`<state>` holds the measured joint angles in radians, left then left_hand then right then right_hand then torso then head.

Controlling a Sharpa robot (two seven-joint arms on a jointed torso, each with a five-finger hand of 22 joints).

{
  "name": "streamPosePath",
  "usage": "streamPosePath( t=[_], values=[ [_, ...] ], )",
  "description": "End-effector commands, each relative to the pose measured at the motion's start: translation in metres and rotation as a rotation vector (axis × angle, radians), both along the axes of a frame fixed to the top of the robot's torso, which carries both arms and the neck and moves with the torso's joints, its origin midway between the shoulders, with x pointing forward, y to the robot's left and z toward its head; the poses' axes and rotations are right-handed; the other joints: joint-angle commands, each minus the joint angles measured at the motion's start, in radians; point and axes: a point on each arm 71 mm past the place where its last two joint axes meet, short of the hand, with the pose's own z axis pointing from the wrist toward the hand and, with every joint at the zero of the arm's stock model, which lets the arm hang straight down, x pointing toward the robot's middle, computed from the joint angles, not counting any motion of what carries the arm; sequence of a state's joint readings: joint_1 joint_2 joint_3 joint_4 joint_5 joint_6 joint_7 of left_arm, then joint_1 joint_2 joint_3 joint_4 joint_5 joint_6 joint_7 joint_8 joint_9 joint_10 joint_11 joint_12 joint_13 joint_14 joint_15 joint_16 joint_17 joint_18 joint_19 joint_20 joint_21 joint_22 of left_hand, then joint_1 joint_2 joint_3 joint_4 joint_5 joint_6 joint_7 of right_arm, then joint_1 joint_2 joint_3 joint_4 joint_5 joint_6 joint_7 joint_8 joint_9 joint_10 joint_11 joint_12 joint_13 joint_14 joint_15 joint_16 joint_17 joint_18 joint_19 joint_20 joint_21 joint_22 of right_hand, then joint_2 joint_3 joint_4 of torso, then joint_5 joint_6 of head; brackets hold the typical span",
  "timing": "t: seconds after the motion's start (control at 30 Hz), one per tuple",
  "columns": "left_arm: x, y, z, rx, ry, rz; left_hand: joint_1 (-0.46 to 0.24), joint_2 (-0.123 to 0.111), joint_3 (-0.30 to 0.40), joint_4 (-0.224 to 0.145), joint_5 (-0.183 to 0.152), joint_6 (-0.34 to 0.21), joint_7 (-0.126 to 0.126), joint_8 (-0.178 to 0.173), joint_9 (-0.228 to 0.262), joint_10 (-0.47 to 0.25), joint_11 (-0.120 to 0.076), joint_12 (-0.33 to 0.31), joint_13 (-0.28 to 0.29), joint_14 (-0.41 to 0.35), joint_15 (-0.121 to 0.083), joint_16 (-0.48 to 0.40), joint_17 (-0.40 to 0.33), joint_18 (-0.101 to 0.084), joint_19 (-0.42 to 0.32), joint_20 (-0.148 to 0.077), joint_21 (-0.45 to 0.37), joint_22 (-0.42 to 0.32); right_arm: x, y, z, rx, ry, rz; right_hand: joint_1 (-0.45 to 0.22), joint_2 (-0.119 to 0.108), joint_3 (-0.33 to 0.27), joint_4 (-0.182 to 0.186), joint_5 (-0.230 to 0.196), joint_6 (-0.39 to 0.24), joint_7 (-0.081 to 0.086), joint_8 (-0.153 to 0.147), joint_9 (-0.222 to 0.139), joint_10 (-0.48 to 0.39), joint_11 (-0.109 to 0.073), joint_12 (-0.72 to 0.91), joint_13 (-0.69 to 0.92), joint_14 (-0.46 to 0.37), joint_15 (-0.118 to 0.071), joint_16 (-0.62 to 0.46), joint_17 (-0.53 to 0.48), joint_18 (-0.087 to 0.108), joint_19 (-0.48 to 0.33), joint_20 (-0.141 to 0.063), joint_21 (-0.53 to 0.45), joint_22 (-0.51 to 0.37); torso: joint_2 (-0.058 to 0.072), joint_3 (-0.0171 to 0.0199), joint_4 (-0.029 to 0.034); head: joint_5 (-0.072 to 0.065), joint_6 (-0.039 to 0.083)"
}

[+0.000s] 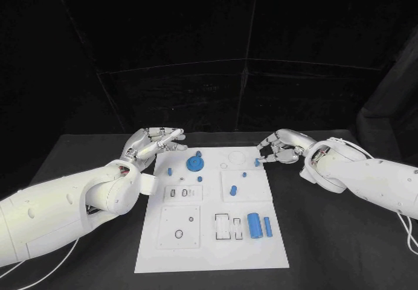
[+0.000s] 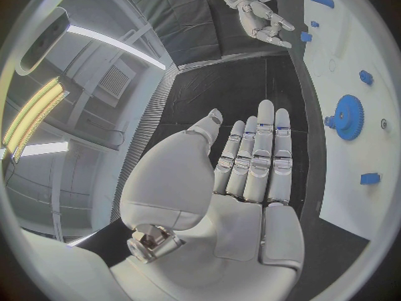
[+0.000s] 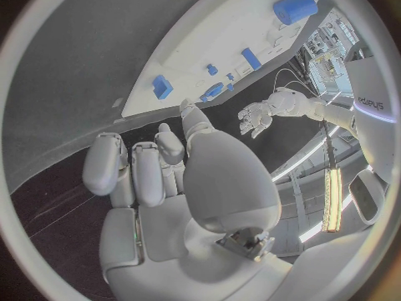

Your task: Assemble the parts on the task board

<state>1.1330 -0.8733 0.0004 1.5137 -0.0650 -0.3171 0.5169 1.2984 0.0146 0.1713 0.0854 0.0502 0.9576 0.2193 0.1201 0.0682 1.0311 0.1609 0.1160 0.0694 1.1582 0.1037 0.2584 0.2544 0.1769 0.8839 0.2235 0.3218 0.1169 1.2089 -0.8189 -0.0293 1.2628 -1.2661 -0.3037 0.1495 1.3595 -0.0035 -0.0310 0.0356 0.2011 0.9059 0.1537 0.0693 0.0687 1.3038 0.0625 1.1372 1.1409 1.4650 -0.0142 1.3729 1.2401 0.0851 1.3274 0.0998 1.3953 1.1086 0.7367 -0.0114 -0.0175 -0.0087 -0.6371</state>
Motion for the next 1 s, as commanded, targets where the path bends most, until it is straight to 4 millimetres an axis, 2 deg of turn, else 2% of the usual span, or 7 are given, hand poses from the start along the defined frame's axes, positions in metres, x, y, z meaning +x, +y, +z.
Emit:
streamPosePath(
  t=[0.03, 0.4, 0.67, 1.0],
  values=[
    [0.0, -0.003, 0.001, -0.004, -0.007, -0.02, -0.002, 0.008, 0.003, -0.003, 0.003, 0.006, 0.003, -0.006, -0.001, 0.004, 0.003, -0.001, -0.001, 0.001, 0.003, -0.006, 0.001, 0.007, 0.008, 0.001, -0.006, -0.001, 0.001, 0.002, -0.002, -0.016, 0.003, 0.029, 0.008, 0.002, 0.0, -0.006, 0.007, -0.003, -0.004, -0.002, 0.0, -0.004, -0.003, -0.002, 0.0, 0.04, -0.003, -0.004, 0.002, 0.007, -0.003, -0.007, -0.006, -0.001, 0.0, 0.0001, 0.0006, 0.0, -0.002],
    [0.0, -0.002, 0.001, -0.003, -0.007, -0.017, -0.002, 0.008, 0.003, -0.003, 0.003, 0.006, 0.003, -0.006, -0.001, 0.004, 0.003, -0.001, -0.001, 0.001, 0.003, -0.006, 0.001, 0.007, 0.008, 0.001, -0.006, -0.001, 0.0, 0.006, -0.013, -0.045, 0.043, 0.05, 0.011, 0.004, -0.001, -0.008, 0.011, 0.0, -0.004, 0.0, 0.001, -0.002, -0.003, 0.001, 0.003, 0.041, -0.003, -0.001, 0.008, 0.006, 0.001, -0.007, -0.004, 0.005, 0.0, 0.0006, -0.001, -0.001, -0.009],
    [0.0, -0.002, 0.001, -0.004, -0.007, -0.019, -0.002, 0.008, 0.003, -0.003, 0.003, 0.006, 0.003, -0.006, -0.001, 0.004, 0.003, -0.001, -0.001, 0.001, 0.003, -0.006, 0.001, 0.007, 0.008, 0.001, -0.006, -0.001, 0.001, 0.007, -0.021, -0.063, 0.066, 0.042, 0.009, 0.012, -0.006, -0.01, 0.014, 0.021, -0.003, 0.01, 0.005, 0.004, -0.002, 0.006, 0.007, 0.044, -0.002, 0.002, 0.015, 0.005, 0.004, -0.007, -0.002, 0.009, 0.0, 0.0003, 0.0015, -0.001, -0.009],
    [0.0, -0.002, 0.001, -0.003, -0.006, -0.017, -0.002, 0.008, 0.003, -0.003, 0.003, 0.006, 0.003, -0.006, -0.001, 0.004, 0.003, -0.001, -0.001, 0.001, 0.003, -0.006, 0.001, 0.007, 0.008, 0.001, -0.006, -0.001, 0.004, 0.009, -0.024, -0.072, 0.07, 0.03, -0.003, 0.035, -0.007, -0.001, 0.011, 0.033, -0.002, 0.014, 0.005, 0.008, -0.001, 0.009, 0.01, 0.045, -0.001, 0.004, 0.019, 0.004, 0.007, -0.007, 0.0, 0.013, -0.001, 0.0003, 0.0002, 0.001, -0.012]
  ],
)
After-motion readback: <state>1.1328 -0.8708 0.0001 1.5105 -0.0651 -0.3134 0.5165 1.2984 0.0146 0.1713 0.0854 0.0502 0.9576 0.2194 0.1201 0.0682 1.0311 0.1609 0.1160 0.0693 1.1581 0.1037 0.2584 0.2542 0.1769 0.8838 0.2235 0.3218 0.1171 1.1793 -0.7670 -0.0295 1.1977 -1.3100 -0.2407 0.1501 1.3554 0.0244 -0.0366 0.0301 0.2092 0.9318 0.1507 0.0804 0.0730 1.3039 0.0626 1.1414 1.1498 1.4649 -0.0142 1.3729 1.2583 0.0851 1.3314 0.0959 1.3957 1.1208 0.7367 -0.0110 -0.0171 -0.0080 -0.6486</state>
